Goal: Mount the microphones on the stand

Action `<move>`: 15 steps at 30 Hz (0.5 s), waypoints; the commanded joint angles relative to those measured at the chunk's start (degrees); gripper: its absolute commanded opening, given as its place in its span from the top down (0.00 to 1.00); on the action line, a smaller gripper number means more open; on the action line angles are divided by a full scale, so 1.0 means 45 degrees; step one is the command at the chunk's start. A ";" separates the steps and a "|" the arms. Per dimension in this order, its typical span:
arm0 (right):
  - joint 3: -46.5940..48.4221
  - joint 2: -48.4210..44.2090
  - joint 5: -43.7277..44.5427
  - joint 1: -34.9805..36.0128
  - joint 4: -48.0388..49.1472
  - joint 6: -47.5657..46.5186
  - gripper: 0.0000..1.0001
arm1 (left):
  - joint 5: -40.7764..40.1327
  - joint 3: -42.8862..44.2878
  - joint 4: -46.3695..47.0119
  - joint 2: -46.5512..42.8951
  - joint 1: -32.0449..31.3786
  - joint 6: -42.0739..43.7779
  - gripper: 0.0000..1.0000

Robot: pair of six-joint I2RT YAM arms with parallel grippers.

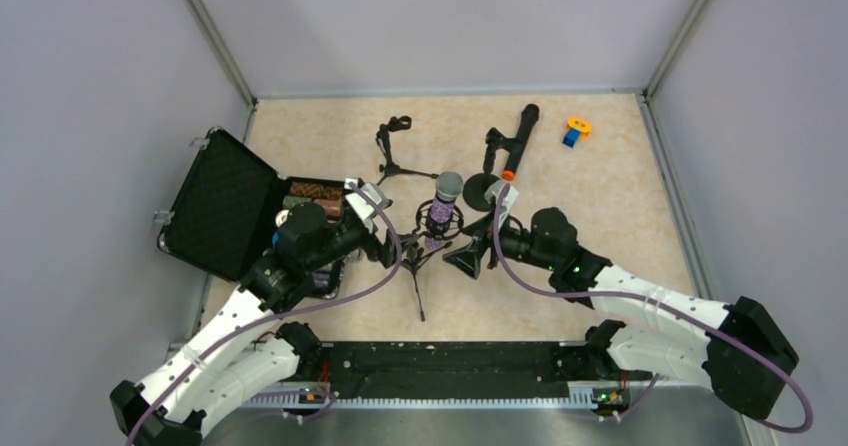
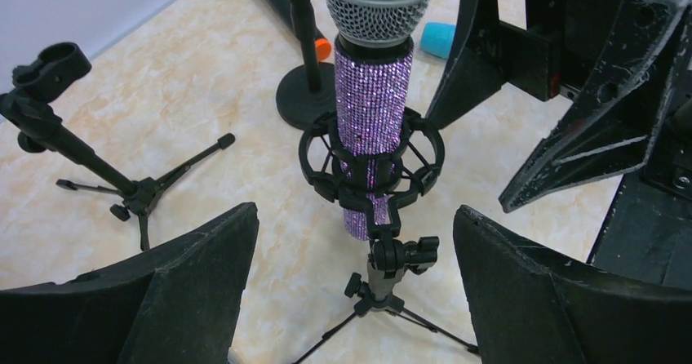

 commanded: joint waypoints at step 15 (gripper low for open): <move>0.2962 0.3097 0.0913 -0.0010 0.1182 0.0448 0.14 | -0.0502 0.0124 -0.0428 -0.0069 0.0047 -0.0870 0.07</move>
